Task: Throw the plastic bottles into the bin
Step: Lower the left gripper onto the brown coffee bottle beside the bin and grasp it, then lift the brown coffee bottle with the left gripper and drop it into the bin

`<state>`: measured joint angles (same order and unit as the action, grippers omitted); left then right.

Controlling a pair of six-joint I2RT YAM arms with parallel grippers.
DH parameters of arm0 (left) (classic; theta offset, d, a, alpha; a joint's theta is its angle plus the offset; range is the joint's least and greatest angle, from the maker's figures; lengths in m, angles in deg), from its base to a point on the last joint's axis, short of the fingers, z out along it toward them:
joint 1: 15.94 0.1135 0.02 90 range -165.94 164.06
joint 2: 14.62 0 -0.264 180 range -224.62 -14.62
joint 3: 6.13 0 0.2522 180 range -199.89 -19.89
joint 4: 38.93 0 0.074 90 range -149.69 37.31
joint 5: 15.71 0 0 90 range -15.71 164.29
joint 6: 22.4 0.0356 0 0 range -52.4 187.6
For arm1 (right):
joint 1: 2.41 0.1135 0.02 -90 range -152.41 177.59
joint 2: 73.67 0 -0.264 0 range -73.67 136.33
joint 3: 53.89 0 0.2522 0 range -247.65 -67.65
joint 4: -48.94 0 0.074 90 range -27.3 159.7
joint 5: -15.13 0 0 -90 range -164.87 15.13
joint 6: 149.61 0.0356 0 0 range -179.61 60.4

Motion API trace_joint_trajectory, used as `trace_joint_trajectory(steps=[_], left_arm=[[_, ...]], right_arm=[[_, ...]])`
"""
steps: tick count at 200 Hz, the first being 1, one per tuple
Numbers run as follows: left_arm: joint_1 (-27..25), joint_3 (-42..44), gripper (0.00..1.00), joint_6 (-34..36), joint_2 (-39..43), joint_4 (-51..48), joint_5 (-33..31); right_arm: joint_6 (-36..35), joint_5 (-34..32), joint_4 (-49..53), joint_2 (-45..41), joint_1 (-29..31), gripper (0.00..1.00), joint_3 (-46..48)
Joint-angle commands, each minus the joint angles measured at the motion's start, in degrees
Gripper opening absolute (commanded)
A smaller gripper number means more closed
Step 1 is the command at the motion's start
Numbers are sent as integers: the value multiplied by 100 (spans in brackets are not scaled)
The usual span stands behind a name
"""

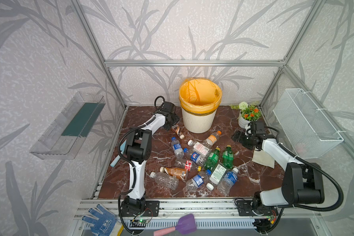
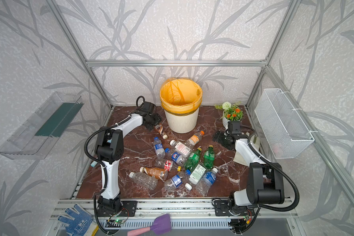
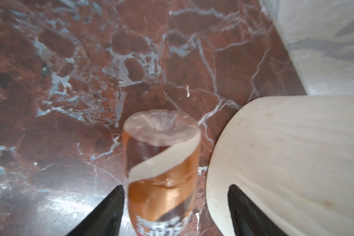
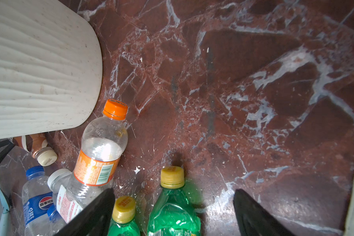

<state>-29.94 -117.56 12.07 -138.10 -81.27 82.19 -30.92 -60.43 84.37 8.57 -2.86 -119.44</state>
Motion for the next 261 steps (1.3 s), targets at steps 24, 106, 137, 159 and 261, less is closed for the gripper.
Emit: trace_joint_trajectory(steps=[24,106,137,159,261], left_arm=[[227,-99,73,190,-186,-185,376],[395,-481,70,451,-736,-172,934],[430,-549,59,369,-799,112,1172],[448,-518,52,339,-786,233,1343],[952,613,43,-155,954,1206,1277]], right_arm=[[543,-343,311,-884,-8,91,163],[908,-1083,1604,-1681,229,89,247],[1244,-1432,1779,-2063,565,89,343],[1410,-1681,1989,-2283,819,89,348],[1475,-2155,2312,-2909,1183,87,57]])
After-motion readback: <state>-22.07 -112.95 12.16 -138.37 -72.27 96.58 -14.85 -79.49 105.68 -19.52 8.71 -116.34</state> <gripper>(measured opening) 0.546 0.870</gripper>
